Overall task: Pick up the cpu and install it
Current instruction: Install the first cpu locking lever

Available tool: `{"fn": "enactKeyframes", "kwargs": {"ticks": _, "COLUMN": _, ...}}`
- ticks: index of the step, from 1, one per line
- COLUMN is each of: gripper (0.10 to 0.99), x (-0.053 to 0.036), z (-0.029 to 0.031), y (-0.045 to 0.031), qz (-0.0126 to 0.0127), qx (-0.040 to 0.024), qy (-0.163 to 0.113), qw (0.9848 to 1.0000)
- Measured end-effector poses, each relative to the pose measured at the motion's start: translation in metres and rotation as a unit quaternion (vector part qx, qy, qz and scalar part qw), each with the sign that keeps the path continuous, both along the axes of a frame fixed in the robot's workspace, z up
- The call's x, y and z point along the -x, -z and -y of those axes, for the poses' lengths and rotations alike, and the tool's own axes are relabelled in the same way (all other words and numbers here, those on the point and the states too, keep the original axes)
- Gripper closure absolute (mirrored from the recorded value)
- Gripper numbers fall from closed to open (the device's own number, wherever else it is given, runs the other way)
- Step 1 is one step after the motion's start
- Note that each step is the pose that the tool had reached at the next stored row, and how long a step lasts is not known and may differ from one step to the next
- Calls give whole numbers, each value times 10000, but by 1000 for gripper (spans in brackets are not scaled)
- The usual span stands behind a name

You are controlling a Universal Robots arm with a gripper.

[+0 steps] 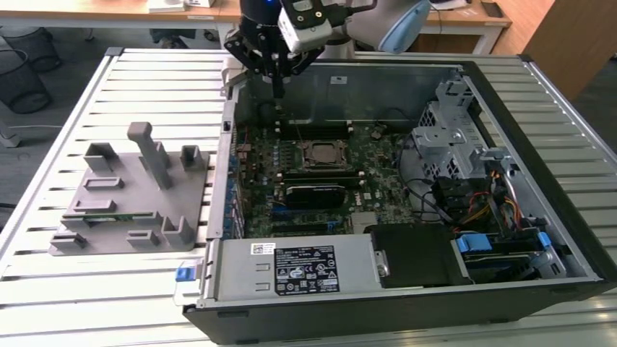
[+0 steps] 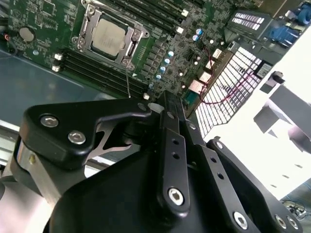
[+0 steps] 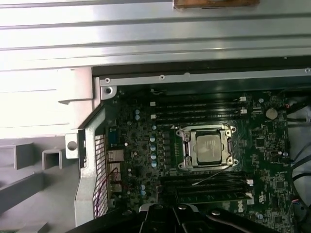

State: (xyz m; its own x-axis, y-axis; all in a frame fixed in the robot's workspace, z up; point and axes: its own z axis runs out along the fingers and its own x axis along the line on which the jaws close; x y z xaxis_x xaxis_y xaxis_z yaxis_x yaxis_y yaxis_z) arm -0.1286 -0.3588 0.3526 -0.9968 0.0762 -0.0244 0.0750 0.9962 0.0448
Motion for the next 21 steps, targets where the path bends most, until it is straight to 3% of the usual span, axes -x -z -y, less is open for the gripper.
{"fn": "enactKeyframes", "kwargs": {"ticks": 4, "gripper": 980, "x": 0, "z": -2, "y": 66, "qz": 0, "qx": -1, "qy": 0, "qw": 10000}}
{"fn": "enactKeyframes", "kwargs": {"ticks": 9, "gripper": 980, "x": 1, "z": -7, "y": 72, "qz": 0, "qx": -1, "qy": 1, "qw": 10000}}
{"fn": "enactKeyframes", "kwargs": {"ticks": 11, "gripper": 980, "x": 1, "z": -37, "y": 91, "qz": 0, "qx": -1, "qy": 1, "qw": 10000}}
{"fn": "enactKeyframes", "kwargs": {"ticks": 12, "gripper": 980, "x": 1, "z": -75, "y": 148, "qz": 0, "qx": -2, "qy": 0, "qw": 10000}}
{"fn": "enactKeyframes", "kwargs": {"ticks": 17, "gripper": 980, "x": 0, "z": -80, "y": 237, "qz": 0, "qx": -9, "qy": 0, "qw": 10000}}
{"fn": "enactKeyframes", "kwargs": {"ticks": 21, "gripper": 980, "x": 0, "z": -81, "y": 241, "qz": -1, "qx": -8, "qy": 0, "qw": 10000}}
